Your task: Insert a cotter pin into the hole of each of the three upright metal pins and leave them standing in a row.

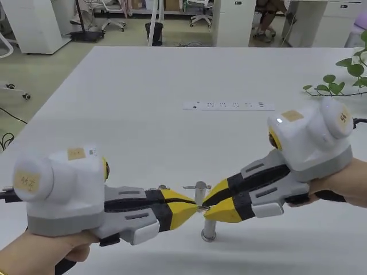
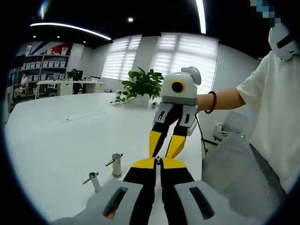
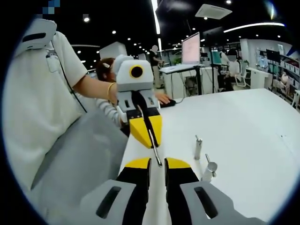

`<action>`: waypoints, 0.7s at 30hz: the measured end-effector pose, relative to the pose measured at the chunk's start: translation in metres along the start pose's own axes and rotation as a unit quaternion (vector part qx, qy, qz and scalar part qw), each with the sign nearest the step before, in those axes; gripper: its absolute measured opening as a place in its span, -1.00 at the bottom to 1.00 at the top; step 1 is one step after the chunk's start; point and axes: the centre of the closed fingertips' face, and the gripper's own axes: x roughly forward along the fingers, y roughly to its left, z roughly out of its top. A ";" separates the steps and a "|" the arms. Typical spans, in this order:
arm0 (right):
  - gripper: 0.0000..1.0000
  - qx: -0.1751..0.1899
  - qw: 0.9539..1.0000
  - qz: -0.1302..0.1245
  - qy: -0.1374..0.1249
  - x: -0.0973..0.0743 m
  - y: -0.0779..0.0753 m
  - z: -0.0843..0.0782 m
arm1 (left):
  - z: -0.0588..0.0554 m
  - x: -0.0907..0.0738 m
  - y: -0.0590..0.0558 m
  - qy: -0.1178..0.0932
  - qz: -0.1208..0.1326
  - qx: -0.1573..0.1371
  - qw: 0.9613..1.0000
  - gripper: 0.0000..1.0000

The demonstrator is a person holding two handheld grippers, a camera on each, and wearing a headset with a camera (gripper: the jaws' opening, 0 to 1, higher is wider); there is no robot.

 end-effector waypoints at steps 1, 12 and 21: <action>-0.74 0.000 1.000 0.001 -0.002 0.000 0.001 0.000 | 0.000 0.000 -0.001 0.000 -0.003 0.002 1.000 -0.99; -0.86 0.001 1.000 0.020 -0.001 0.002 0.010 -0.002 | 0.000 0.003 -0.014 -0.005 -0.027 0.012 1.000 -0.99; -0.93 -0.027 0.999 0.015 0.021 -0.001 0.015 -0.006 | -0.001 0.006 -0.019 -0.004 -0.033 0.016 0.999 -0.98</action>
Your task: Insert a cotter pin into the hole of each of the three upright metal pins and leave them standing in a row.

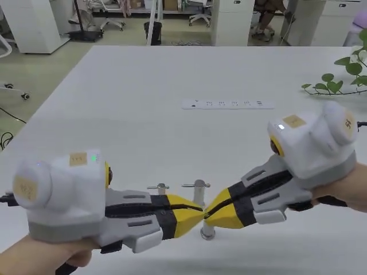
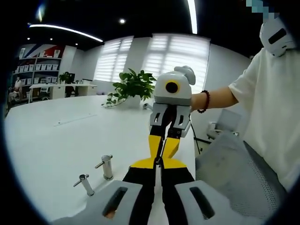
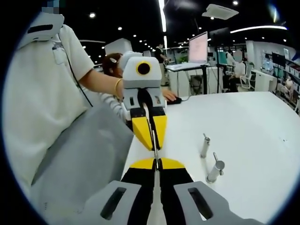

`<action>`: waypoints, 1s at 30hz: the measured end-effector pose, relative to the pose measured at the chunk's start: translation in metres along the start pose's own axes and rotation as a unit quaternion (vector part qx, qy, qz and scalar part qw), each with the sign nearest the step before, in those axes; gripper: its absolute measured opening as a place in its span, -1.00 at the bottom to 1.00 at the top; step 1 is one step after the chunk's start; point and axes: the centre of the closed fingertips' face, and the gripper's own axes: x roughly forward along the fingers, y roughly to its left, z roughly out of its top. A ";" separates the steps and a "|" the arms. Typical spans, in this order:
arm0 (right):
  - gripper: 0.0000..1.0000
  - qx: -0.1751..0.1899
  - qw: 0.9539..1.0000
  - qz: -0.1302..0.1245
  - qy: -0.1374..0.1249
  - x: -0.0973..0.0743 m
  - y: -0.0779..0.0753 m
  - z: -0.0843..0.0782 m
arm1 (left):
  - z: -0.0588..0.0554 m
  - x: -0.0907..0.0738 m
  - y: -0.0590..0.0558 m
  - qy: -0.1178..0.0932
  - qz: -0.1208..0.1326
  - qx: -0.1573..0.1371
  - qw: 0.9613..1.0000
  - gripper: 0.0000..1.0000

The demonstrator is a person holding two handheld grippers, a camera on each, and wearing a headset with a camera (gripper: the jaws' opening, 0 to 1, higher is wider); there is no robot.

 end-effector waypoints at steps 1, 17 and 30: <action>-0.93 -0.006 1.000 -0.002 0.006 0.000 0.000 -0.001 | 0.000 0.001 0.001 -0.001 0.005 0.004 1.000 -0.97; -0.94 -0.042 0.996 -0.027 0.069 -0.012 -0.009 -0.016 | -0.008 0.007 0.011 0.009 0.040 0.016 0.999 -0.69; -0.94 -0.081 0.986 -0.039 0.137 -0.019 -0.022 -0.041 | -0.026 0.014 0.030 0.028 0.097 0.023 0.995 -0.40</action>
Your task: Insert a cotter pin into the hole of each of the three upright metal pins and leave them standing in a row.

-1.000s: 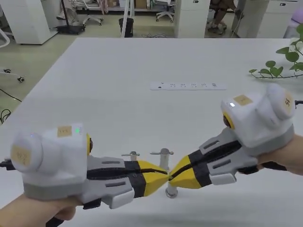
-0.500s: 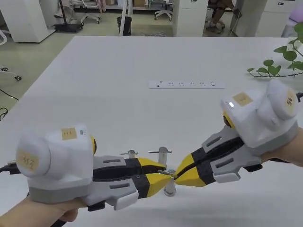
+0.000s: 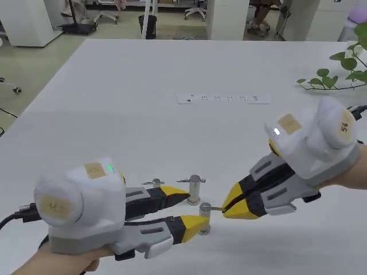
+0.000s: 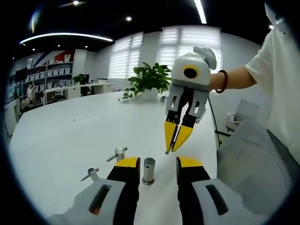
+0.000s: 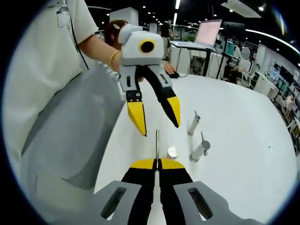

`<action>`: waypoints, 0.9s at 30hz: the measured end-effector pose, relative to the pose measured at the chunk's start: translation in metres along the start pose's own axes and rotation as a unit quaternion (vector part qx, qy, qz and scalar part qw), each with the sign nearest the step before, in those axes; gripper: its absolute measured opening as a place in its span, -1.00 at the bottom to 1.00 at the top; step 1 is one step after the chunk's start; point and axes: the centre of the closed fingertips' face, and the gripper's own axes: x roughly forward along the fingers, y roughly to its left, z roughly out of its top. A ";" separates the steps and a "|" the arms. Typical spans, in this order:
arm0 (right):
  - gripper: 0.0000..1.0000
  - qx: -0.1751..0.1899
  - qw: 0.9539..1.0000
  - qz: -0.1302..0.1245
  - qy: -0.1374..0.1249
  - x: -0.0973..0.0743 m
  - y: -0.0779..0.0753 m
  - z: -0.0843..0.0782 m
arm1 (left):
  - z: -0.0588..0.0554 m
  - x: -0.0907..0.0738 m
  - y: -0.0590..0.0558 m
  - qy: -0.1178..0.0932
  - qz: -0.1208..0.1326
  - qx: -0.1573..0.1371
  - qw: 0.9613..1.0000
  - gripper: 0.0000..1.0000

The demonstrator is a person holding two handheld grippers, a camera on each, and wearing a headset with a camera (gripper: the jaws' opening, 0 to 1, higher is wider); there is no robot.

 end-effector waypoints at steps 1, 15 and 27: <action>-0.94 -0.001 1.000 -0.002 0.004 0.000 -0.001 -0.002 | -0.002 0.001 0.001 0.002 0.005 -0.001 1.000 -0.40; -0.94 -0.031 0.998 -0.013 0.061 0.001 -0.019 -0.029 | -0.021 0.017 0.012 0.030 0.032 0.000 0.999 -0.43; -0.94 -0.045 0.995 -0.006 0.091 0.006 -0.029 -0.043 | -0.030 0.030 0.016 0.047 0.036 -0.006 0.998 -0.53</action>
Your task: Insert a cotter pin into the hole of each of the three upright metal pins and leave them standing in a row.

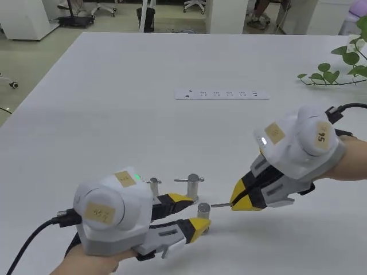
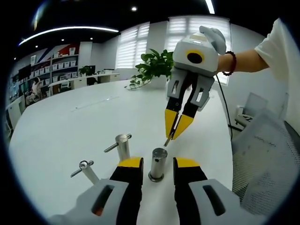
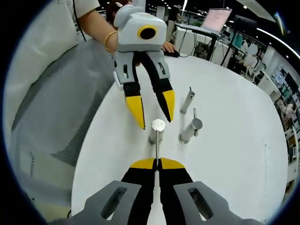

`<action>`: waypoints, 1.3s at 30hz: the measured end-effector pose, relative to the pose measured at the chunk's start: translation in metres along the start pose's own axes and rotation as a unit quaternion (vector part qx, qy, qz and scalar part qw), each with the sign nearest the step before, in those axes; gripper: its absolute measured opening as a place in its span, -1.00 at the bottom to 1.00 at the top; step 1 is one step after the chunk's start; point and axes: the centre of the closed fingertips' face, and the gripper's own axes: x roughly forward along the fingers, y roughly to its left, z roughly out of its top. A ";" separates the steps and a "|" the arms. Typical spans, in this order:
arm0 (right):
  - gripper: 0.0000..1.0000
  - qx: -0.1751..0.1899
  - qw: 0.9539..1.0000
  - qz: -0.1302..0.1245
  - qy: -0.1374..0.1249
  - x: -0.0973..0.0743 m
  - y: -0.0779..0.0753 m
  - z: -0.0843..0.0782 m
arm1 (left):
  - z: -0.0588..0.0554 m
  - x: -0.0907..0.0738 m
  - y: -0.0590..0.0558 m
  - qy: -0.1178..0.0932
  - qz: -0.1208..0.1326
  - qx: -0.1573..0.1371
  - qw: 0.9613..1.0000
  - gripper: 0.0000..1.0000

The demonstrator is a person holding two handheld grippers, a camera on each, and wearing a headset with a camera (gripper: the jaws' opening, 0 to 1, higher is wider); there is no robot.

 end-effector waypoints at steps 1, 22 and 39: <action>-0.94 -0.002 1.000 0.000 0.003 0.001 -0.001 -0.001 | 0.000 0.001 0.000 0.001 0.001 -0.002 1.000 -0.55; -0.94 -0.028 0.999 0.012 0.017 0.006 -0.004 -0.002 | -0.005 0.010 -0.001 0.012 0.001 -0.006 1.000 -0.75; -0.94 -0.040 0.999 0.011 0.026 0.007 -0.005 -0.001 | -0.005 0.010 0.000 0.009 -0.001 -0.007 1.000 -0.76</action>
